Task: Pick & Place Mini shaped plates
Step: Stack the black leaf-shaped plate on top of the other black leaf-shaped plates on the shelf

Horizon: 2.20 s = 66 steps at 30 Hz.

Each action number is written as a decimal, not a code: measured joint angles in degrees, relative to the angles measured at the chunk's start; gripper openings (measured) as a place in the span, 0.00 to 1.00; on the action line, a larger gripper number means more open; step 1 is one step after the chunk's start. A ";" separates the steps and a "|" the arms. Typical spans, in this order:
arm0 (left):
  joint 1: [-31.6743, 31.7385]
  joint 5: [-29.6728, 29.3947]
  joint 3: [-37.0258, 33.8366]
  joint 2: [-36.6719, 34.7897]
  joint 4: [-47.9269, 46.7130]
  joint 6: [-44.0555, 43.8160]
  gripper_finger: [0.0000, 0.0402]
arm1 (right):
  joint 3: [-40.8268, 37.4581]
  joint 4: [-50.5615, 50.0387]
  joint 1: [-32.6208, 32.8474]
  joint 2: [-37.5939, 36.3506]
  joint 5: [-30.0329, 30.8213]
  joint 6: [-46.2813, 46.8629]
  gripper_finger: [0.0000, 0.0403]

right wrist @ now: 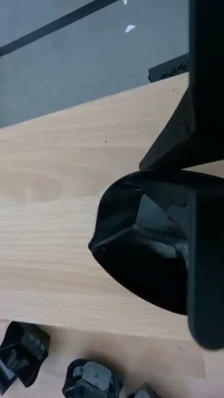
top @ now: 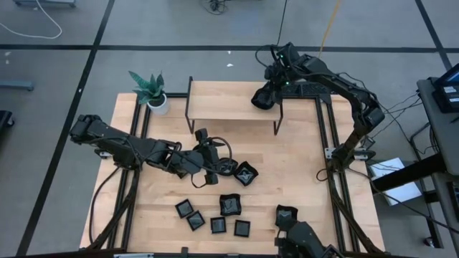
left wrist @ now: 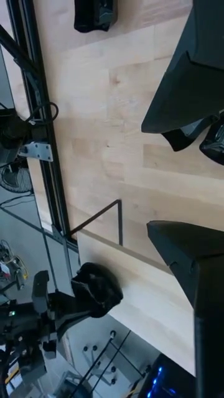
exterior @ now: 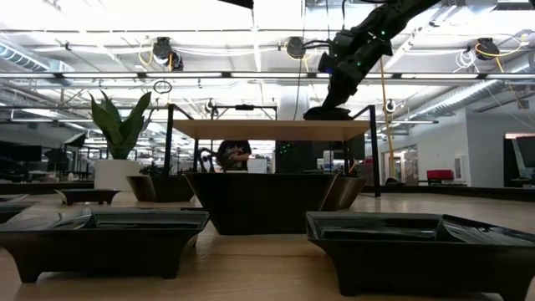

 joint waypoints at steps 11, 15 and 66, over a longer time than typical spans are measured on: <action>0.00 0.03 0.00 0.00 -0.54 -0.73 0.61 | -0.02 1.26 1.69 -2.75 10.25 1.23 0.32; 0.00 0.09 0.00 0.00 -2.88 -3.19 0.61 | -0.09 2.92 3.49 -6.05 11.86 1.74 0.35; 17.64 27.52 -26.05 17.00 24.46 -16.48 0.61 | -38.73 45.65 38.23 -31.36 -0.06 10.13 0.33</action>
